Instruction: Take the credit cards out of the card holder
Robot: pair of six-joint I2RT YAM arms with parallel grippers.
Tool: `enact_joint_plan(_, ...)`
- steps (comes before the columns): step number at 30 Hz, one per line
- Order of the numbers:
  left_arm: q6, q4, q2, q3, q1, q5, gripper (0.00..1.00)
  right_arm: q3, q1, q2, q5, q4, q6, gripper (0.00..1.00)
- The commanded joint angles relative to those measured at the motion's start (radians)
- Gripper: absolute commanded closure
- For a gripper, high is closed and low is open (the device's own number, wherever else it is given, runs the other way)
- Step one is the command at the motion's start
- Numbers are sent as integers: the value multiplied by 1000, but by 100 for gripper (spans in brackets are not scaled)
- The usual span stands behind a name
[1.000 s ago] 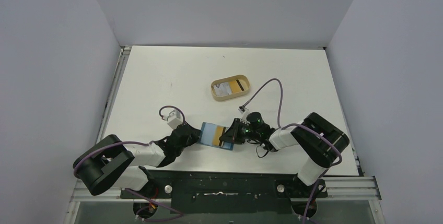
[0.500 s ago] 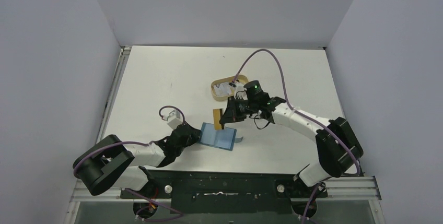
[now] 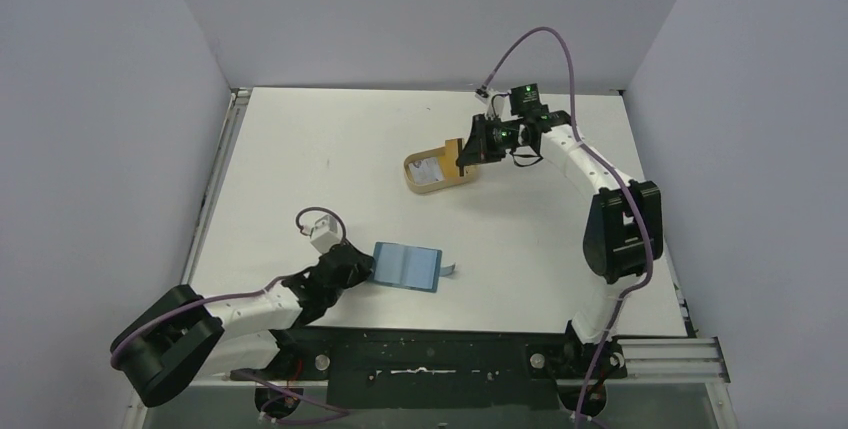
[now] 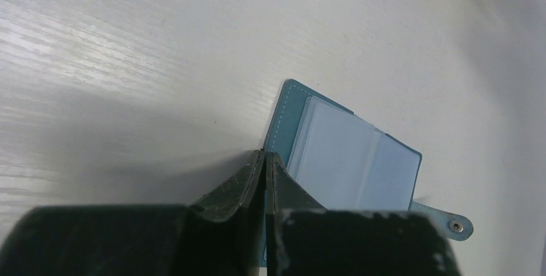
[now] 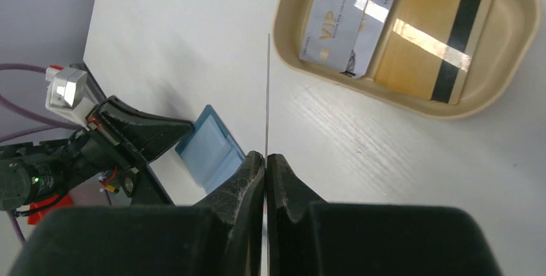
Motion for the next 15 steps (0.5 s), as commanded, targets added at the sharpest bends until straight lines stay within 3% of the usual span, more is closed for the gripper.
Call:
enact_joint_plan(1, 36, -104, -74, -15, -2, -43, 100, 162, -19, 79, -26, -94, -76, 100)
enact_joint_plan(8, 35, -159, -161, -29, 0, -65, 100, 352, -46, 203, -26, -164, -103, 100)
enact_joint_plan(15, 73, -157, -175, -24, 11, -55, 100, 335, -64, 217, -7, -122, -82, 100)
